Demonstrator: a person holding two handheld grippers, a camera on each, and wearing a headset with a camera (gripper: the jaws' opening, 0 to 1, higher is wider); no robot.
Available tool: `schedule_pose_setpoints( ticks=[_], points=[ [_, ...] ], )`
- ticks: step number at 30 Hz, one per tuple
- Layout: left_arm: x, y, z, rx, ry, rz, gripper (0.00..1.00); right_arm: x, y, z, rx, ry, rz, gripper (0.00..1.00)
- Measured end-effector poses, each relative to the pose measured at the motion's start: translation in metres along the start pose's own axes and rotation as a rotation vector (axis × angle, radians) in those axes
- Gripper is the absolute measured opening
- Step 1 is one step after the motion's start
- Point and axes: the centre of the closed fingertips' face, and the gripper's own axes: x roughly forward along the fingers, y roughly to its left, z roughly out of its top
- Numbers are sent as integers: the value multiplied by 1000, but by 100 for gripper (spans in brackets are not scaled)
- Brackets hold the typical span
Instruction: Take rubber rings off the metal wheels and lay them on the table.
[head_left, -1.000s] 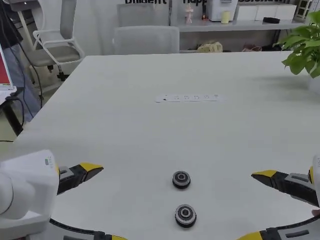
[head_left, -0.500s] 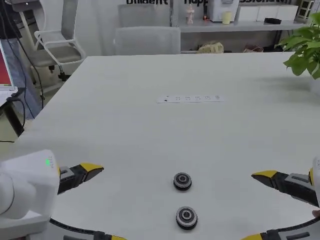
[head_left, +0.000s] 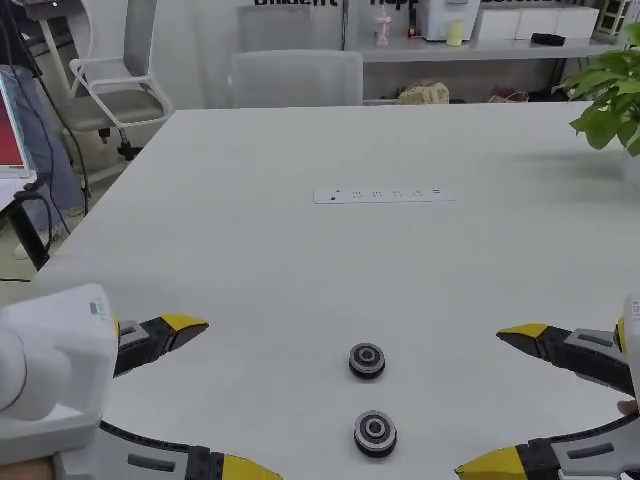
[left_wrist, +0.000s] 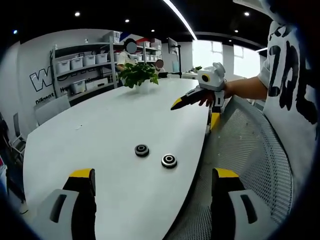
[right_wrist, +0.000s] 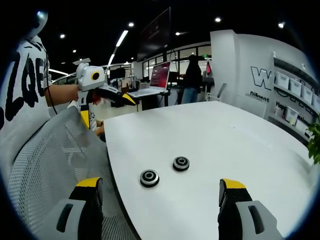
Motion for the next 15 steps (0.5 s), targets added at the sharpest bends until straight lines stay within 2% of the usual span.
schedule_pose_setpoints(
  ticks=[15],
  points=[
    [6, 4, 10, 26, -6, -13, 93, 0, -4, 9, -23, -10, -1, 96]
  ],
)
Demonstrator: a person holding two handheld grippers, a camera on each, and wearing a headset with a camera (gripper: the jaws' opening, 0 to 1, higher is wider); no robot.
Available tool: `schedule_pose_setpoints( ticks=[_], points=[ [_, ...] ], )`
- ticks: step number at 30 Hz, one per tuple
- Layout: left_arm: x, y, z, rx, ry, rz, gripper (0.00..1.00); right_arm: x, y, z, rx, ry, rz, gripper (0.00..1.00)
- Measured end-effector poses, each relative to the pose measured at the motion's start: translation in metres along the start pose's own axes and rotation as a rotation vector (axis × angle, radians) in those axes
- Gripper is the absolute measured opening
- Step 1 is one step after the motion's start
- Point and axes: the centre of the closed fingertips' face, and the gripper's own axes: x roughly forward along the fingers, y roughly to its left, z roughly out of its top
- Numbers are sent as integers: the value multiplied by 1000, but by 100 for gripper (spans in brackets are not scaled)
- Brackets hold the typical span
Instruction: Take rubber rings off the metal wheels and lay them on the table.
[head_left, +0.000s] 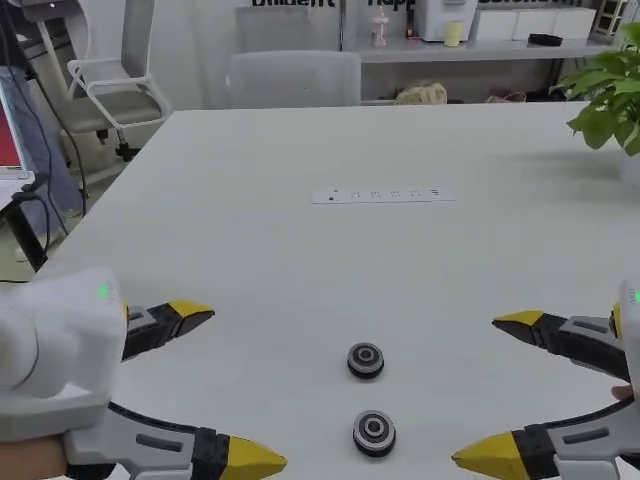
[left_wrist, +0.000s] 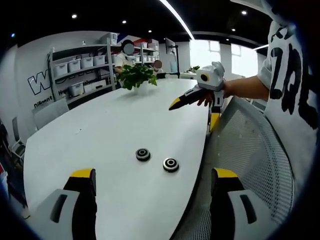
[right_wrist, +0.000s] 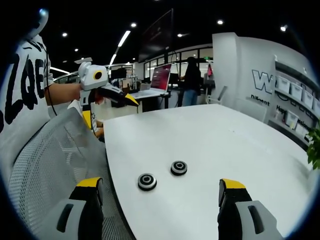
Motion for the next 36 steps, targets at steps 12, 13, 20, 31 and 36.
schedule_pose_setpoints(
  ticks=[12, 13, 20, 31, 36],
  points=[
    [6, 5, 10, 32, -1, -11, 92, 3, -5, 13, -37, -11, 9, 94],
    [6, 6, 10, 33, -2, -10, 92, 3, -5, 13, -39, -11, 11, 94],
    [10, 8, 14, 42, -2, -20, 91, 7, -5, 17, -53, -13, 25, 93],
    [22, 6, 18, 65, 8, -55, 88, 16, -5, 18, -79, -3, 53, 90],
    [26, 6, 22, 74, 0, -69, 87, 19, -2, 21, -110, -1, 75, 87]
  ],
)
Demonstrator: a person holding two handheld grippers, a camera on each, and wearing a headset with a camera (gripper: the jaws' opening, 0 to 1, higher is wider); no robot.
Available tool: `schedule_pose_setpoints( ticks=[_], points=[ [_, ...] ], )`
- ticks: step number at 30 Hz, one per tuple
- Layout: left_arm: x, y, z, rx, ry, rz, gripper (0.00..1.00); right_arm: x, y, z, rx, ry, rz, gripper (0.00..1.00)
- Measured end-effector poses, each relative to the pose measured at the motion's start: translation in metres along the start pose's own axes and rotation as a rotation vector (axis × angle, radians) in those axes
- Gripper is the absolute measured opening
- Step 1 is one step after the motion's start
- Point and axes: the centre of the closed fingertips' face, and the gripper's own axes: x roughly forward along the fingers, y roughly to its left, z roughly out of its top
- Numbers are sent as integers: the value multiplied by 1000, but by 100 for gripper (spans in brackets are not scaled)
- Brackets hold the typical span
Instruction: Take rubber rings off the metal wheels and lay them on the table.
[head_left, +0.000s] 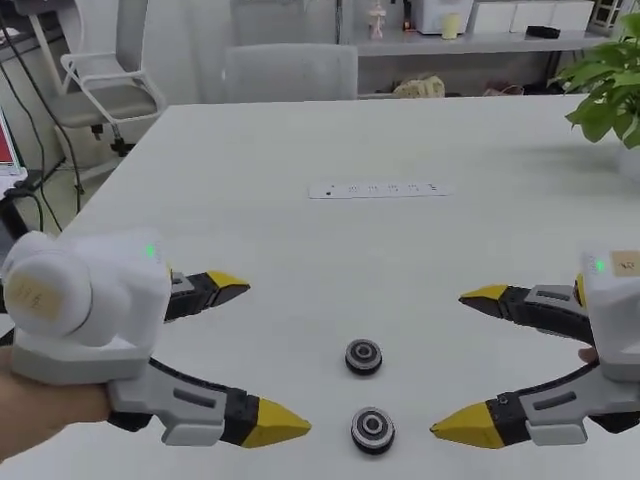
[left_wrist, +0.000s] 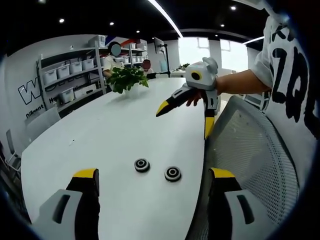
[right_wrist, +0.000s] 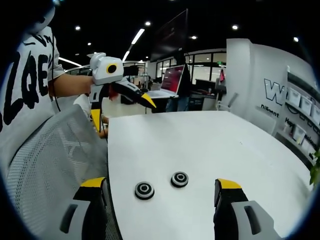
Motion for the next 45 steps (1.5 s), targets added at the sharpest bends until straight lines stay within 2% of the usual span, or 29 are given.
schedule_pose_setpoints(
  ticks=[8, 23, 37, 45],
  points=[
    [8, 0, -1, 13, 3, -22, 83, 6, 2, -1, -17, 10, 31, 82],
    [24, 1, -6, 10, 22, -62, 80, 22, 4, -13, -40, 40, 95, 71],
    [40, -4, -26, 0, 69, -109, 74, 34, 4, -27, -35, 70, 131, 65],
    [49, -7, -32, -5, 74, -132, 68, 40, 9, -38, -43, 96, 165, 58]
  ],
)
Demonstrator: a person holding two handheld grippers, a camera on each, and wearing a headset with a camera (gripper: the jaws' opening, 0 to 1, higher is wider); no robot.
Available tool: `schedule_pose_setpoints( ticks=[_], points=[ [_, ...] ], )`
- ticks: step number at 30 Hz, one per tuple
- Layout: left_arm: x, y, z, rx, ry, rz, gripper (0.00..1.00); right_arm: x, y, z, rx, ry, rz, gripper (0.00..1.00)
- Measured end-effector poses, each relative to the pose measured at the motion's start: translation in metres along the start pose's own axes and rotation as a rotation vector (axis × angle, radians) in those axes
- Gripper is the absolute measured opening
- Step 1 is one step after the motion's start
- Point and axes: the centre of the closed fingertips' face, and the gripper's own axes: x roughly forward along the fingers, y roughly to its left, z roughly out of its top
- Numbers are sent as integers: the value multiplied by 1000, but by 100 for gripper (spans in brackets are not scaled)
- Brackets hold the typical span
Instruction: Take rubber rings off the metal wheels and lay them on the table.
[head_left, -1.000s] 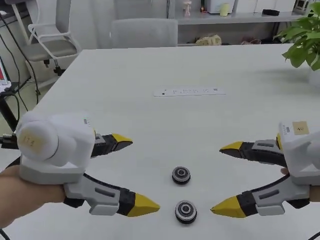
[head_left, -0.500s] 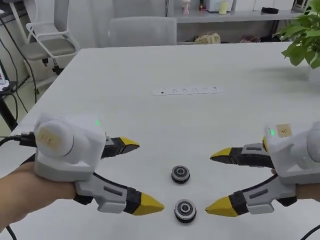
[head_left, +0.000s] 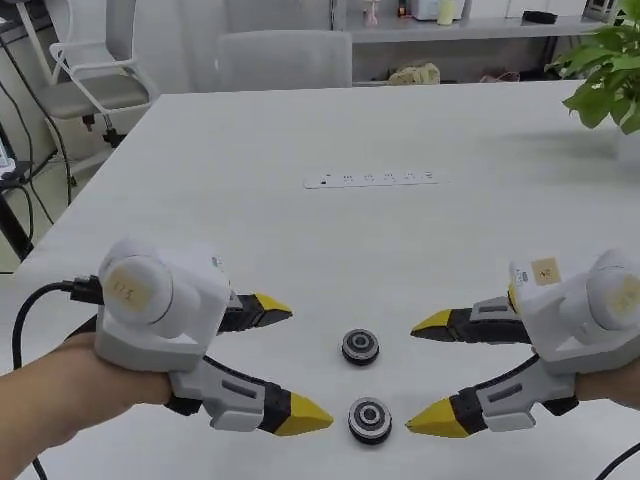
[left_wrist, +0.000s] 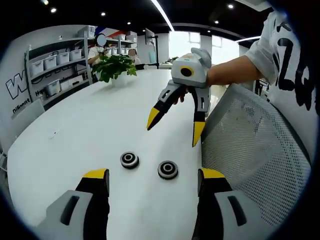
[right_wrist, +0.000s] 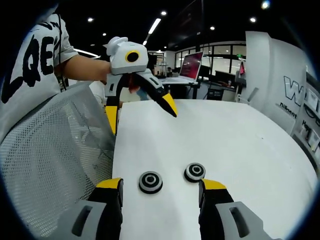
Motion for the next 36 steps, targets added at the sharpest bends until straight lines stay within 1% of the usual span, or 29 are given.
schedule_pose_setpoints(
  ticks=[7, 12, 16, 18, 21, 24, 26, 32, 36],
  points=[
    [6, -2, -4, 10, 11, -17, 64, 8, 4, -9, -14, 28, 31, 53],
    [10, -2, -4, 13, 11, -23, 57, 13, 7, -12, -26, 46, 55, 48],
    [15, -5, -6, 23, 19, -39, 56, 16, 8, -17, -44, 68, 67, 45],
    [18, -6, -7, 27, 25, -45, 56, 18, 9, -17, -42, 67, 71, 45],
    [20, -7, -9, 28, 28, -52, 54, 19, 10, -17, -43, 66, 79, 42],
    [25, -9, -14, 42, 44, -67, 52, 22, 10, -21, -52, 78, 83, 42],
    [27, -9, -16, 45, 53, -73, 51, 24, 11, -24, -51, 85, 91, 39],
    [33, -13, -15, 32, 45, -93, 45, 28, 15, -24, -41, 79, 106, 36],
    [39, -17, -17, 36, 52, -111, 42, 31, 16, -29, -36, 90, 114, 33]
  ],
)
